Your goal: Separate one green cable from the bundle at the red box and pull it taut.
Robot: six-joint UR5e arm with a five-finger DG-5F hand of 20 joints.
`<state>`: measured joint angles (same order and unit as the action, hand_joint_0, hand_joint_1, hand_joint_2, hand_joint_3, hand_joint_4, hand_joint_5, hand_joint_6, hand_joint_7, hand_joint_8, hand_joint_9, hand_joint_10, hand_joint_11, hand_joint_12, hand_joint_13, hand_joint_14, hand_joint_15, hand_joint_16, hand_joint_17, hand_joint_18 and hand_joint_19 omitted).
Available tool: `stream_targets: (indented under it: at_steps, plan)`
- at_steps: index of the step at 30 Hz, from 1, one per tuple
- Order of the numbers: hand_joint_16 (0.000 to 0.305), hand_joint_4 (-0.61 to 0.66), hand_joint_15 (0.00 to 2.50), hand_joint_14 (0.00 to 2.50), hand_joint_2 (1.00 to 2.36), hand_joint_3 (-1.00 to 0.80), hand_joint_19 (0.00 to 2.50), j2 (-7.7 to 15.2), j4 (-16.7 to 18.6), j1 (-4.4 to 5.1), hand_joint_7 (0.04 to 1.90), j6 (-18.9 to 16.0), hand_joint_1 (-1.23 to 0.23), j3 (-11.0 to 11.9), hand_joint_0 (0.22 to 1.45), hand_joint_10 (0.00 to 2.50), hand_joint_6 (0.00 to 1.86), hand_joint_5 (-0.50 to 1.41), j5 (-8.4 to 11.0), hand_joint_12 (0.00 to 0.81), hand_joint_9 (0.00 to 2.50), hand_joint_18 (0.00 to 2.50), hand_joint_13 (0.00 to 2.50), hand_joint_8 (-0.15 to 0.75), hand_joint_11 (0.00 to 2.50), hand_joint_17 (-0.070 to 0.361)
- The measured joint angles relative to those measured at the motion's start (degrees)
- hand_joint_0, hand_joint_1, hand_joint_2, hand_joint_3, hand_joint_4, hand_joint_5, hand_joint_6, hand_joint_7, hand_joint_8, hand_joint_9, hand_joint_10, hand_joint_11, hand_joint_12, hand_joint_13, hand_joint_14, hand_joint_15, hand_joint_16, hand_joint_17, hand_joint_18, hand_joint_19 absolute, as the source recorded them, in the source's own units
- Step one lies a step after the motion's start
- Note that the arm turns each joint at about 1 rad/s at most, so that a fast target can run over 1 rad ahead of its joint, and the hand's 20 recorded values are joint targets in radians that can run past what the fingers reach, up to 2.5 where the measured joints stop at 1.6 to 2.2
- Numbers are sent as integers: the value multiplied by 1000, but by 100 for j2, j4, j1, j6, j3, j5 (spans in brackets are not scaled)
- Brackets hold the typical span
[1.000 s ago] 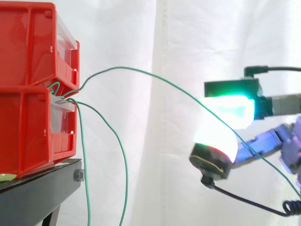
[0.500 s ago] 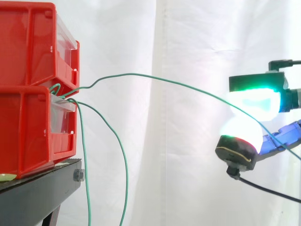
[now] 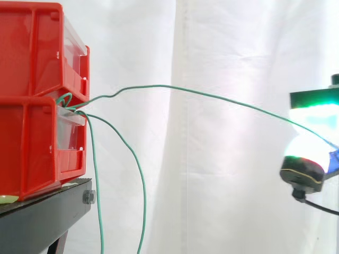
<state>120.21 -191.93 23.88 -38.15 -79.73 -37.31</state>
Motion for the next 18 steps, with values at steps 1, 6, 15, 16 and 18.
stream_targets:
  at_steps: [1, 6, 15, 16, 18]
  plan:
    - [69, 62, 624, 20, 1022, -190, 528, -50, 57, 7, 1267, 4, -746, -84, 756, 25, 503, 148, 2, 447, 2309, 2500, 2055, 183, 644, 155]
    - [68, 63, 625, 20, 1022, -187, 522, -194, 228, 18, 1268, -6, -746, -295, 755, 23, 503, 148, 1, 446, 2308, 2500, 2054, 184, 652, 154]
    - [69, 56, 625, 21, 1022, -189, 525, -224, 229, 23, 1268, -31, -744, -321, 754, 23, 503, 148, 20, 445, 2309, 2500, 2053, 191, 652, 154]
    - [69, 62, 618, 20, 1022, -189, 524, -225, 229, 22, 1267, -37, -744, -321, 754, 26, 503, 148, 18, 449, 2309, 2500, 2054, 186, 655, 154]
    - [68, 62, 625, 21, 1022, -193, 536, -225, 231, 21, 1267, -39, -745, -322, 755, 26, 503, 148, 16, 442, 2312, 2500, 2054, 188, 665, 153]
